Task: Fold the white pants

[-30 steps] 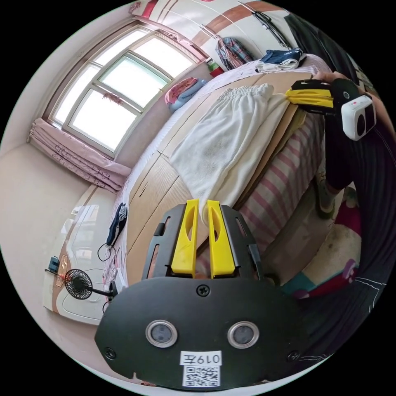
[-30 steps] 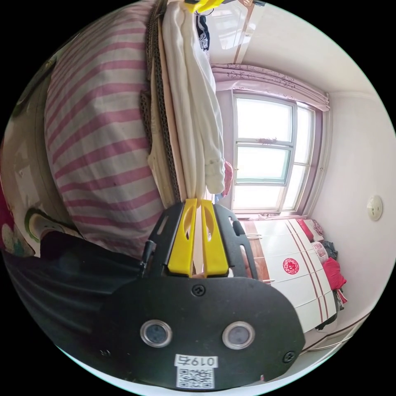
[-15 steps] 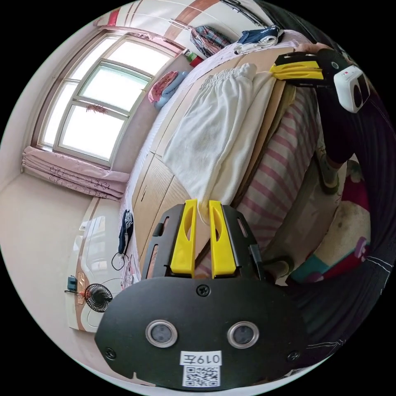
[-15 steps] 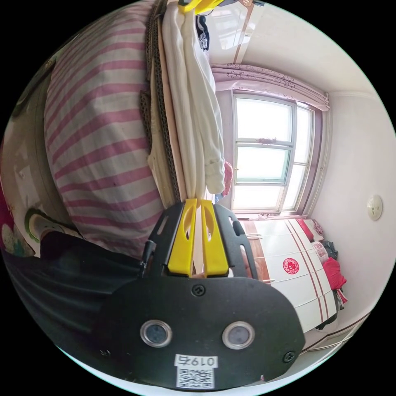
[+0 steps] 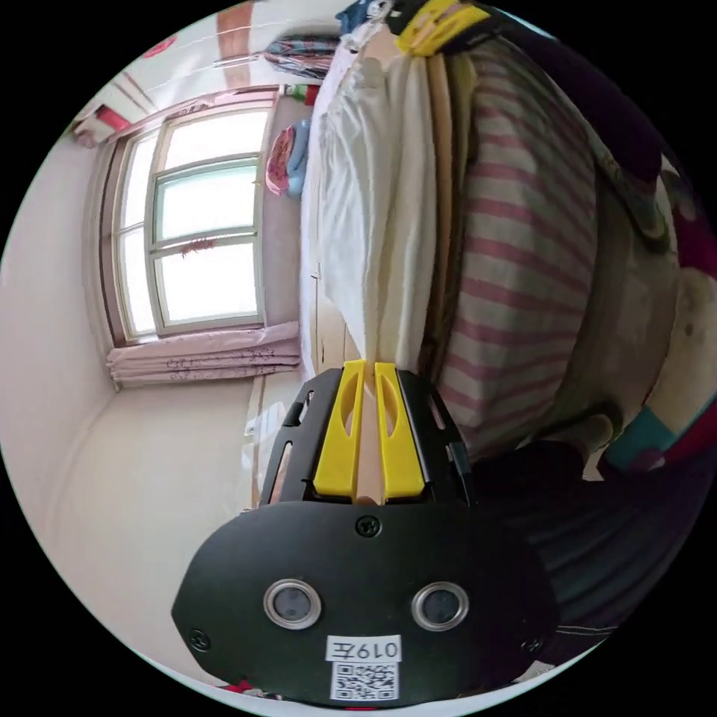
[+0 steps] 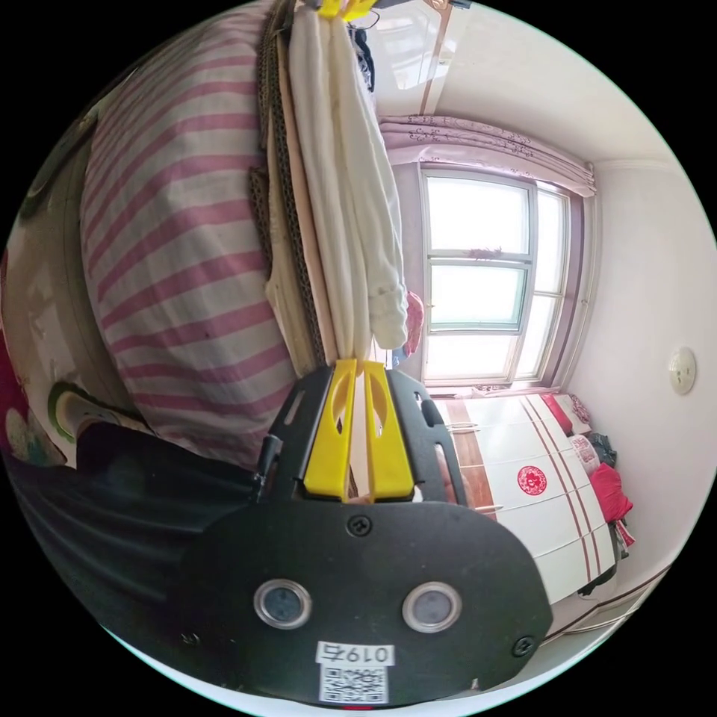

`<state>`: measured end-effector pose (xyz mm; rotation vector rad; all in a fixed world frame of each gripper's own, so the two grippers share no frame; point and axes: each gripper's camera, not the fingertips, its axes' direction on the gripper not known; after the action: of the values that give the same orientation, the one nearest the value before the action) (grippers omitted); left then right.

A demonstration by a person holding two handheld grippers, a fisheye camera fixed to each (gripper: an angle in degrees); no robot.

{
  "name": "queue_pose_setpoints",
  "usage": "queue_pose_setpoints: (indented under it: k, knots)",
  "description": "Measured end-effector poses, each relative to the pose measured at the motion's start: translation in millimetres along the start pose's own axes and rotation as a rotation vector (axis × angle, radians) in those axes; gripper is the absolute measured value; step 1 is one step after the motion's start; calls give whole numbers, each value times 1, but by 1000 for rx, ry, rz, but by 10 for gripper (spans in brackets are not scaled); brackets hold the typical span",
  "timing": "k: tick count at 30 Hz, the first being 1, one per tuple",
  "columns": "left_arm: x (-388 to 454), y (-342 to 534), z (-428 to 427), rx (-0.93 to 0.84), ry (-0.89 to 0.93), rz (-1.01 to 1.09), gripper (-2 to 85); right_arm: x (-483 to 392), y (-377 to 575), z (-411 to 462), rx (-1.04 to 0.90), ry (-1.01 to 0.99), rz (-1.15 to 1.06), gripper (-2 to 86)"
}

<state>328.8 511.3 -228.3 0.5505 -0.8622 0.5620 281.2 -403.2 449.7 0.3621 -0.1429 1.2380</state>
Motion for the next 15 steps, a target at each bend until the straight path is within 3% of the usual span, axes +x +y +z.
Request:
queue_pose_setpoints:
  k: [4, 9, 15]
  knots:
    - [21, -4, 0, 4, -58, 67, 9, -1, -2, -4, 5, -15, 12, -7]
    - [-23, 16, 5, 72, 177, -203, 13, -6, -5, -9, 11, -11, -1, -7]
    - [-33, 40, 9, 118, 209, -323, 31, -16, -5, -21, 22, 7, -67, -4]
